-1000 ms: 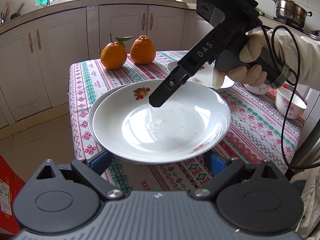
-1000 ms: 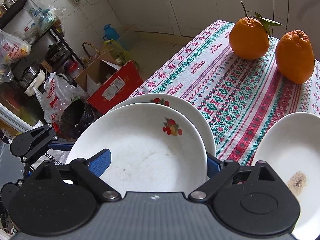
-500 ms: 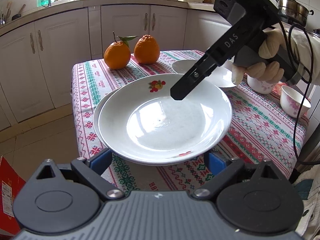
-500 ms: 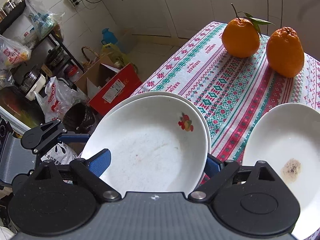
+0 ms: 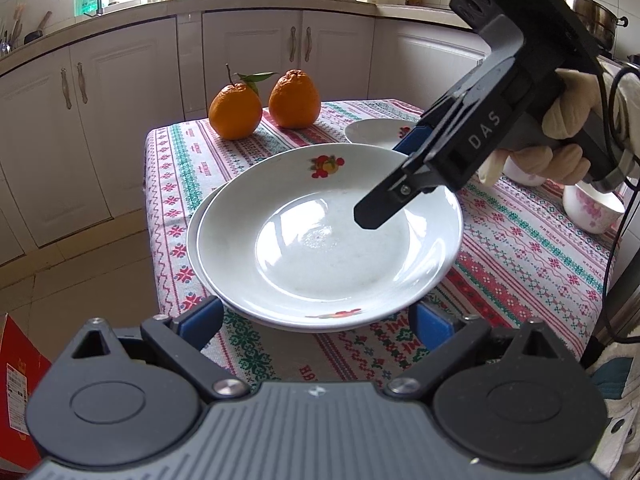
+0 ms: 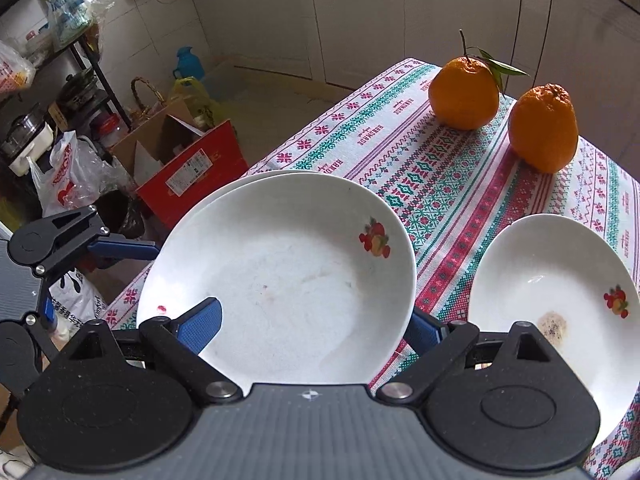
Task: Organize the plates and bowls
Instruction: 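Lower the held plate onto the other white plate and open the right tool, then withdraw the right tool from the stacked plates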
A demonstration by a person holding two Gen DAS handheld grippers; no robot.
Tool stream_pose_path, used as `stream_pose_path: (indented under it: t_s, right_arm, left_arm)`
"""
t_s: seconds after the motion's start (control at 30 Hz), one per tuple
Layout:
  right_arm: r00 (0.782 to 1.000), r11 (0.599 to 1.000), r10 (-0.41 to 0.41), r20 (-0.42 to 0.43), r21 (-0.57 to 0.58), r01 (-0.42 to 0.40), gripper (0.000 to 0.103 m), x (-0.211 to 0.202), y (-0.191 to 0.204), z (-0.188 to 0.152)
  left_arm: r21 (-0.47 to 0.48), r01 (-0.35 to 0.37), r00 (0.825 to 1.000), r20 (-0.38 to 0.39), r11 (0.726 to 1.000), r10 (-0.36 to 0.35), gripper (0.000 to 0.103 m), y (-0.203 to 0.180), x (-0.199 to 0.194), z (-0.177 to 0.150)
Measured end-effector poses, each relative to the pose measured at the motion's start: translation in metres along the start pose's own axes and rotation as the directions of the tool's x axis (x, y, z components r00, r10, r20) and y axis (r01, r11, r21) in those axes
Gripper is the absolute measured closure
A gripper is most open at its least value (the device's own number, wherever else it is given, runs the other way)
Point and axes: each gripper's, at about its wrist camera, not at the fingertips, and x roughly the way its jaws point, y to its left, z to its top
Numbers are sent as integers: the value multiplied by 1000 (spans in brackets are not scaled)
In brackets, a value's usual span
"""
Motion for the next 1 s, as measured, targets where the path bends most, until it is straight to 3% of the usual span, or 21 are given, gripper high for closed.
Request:
stream_pose_path:
  t_s: [0.37, 0.73, 1.0]
  right_arm:
    - [1000, 1000, -13, -3, 11, 13, 5, 2, -4, -4]
    - [997, 999, -30, 72, -37, 33, 3, -18, 9, -9]
    - [987, 993, -90, 136, -58, 99, 2, -41, 18, -30]
  left_arm:
    - [17, -3, 1000, -1, 1000, 3, 4, -1, 0, 1]
    - [-1, -23, 1000, 16, 1000, 23, 4, -6, -12, 2]
    - [13, -52, 995, 85, 999, 50, 2, -24, -38, 13]
